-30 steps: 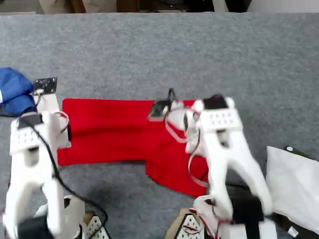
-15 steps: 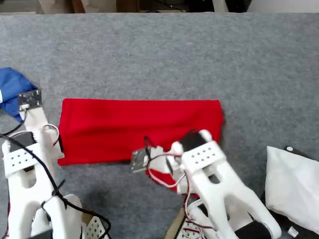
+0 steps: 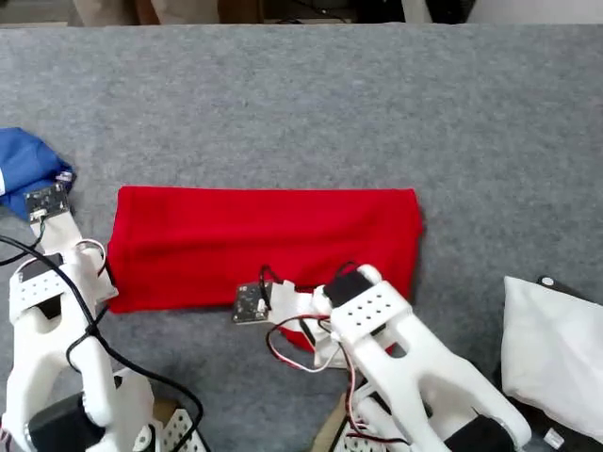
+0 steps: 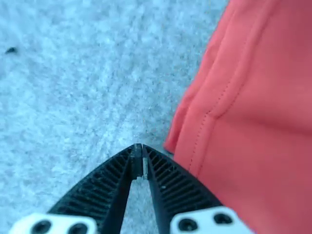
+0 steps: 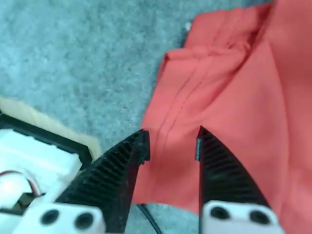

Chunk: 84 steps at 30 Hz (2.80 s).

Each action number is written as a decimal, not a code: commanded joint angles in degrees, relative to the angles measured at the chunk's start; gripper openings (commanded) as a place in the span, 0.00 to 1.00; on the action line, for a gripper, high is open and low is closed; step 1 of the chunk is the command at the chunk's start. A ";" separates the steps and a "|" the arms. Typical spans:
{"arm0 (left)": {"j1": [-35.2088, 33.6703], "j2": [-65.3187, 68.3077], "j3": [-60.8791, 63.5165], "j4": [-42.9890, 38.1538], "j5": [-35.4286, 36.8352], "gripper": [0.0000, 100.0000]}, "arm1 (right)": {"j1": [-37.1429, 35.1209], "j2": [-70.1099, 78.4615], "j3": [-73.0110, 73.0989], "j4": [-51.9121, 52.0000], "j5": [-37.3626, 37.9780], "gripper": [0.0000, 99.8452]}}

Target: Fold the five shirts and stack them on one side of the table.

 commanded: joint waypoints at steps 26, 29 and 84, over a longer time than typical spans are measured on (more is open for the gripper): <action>-0.70 0.22 0.00 -2.29 0.53 0.02 | 3.65 24.40 -6.20 -6.68 -2.99 0.00; -0.70 0.22 0.00 -2.29 0.53 0.02 | 6.02 22.99 -7.16 -6.59 -2.81 0.00; -0.44 0.22 -0.09 -2.02 0.18 0.02 | 21.14 33.80 -73.89 32.53 17.41 0.01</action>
